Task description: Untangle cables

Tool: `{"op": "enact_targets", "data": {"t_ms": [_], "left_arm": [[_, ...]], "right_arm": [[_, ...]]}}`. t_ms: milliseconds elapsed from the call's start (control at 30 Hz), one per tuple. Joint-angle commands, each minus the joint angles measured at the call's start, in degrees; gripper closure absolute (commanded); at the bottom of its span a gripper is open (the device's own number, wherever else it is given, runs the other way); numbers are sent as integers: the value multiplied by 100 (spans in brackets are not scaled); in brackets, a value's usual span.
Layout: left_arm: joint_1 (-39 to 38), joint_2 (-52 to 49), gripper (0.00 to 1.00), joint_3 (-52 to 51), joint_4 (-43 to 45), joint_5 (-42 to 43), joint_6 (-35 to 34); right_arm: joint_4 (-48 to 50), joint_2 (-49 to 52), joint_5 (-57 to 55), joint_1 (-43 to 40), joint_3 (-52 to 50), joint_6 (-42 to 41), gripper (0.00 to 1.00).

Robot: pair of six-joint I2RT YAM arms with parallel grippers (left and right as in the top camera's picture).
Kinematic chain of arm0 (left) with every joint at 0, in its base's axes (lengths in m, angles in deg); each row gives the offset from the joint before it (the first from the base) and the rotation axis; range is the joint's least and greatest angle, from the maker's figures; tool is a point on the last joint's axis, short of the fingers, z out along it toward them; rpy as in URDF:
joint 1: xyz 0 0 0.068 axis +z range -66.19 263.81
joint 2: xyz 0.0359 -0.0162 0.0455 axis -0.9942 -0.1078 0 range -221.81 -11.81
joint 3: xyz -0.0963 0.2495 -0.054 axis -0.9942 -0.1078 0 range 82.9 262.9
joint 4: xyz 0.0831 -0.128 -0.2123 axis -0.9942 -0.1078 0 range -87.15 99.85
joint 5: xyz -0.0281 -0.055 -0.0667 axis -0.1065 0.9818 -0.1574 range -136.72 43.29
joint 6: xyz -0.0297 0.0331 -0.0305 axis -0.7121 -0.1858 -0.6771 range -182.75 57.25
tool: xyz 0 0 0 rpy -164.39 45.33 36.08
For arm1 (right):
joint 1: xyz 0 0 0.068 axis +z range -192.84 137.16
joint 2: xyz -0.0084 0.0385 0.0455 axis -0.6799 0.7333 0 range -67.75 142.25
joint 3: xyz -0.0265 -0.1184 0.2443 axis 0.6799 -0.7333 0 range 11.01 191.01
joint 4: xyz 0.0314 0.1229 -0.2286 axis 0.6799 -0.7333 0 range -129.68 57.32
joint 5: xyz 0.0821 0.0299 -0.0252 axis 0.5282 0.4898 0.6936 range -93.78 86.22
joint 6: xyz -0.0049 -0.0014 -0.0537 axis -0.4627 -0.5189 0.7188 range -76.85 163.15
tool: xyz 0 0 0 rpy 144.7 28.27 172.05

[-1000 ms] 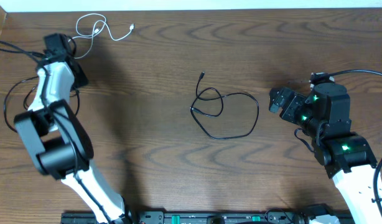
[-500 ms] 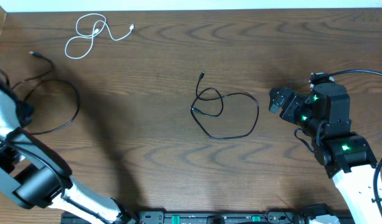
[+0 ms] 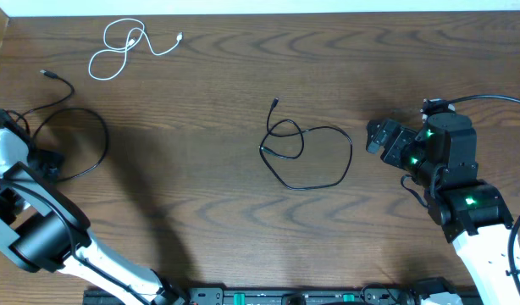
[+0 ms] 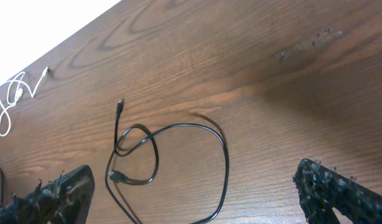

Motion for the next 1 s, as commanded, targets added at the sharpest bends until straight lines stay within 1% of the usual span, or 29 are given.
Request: {"op": "enact_targets", "data": {"t_ms": [0,200,267,367,633,667,733,867,967], "left_arm": [[2,-179,32,-46,-15,13,-72],[2,-260,32,-46,55,66,-70],[2,-262,32,-96,170,389,-70],[-2,-262,32,-221,352,658,-70],[-9,-262,33,-741,922,658,-70],[-9,-262,34,-780,1008,658,-68],[-9,-262,41,-780,1123,658,-66],[-13,-262,45,-780,1311,658,-66],[-24,-262,45,-780,1613,748,-66]], "right_arm": [[-4,-7,-50,-46,22,-15,1],[-4,-7,-50,-46,22,-15,1],[-4,-7,-50,-46,22,-15,1],[-4,-7,-50,-46,22,-15,1],[-4,-7,-50,-46,22,-15,1],[-4,-7,-50,-46,22,-15,1],[-4,-7,-50,-46,22,-15,1],[-4,-7,-50,-46,22,-15,1],[-4,-7,-50,-46,22,-15,1]]}}
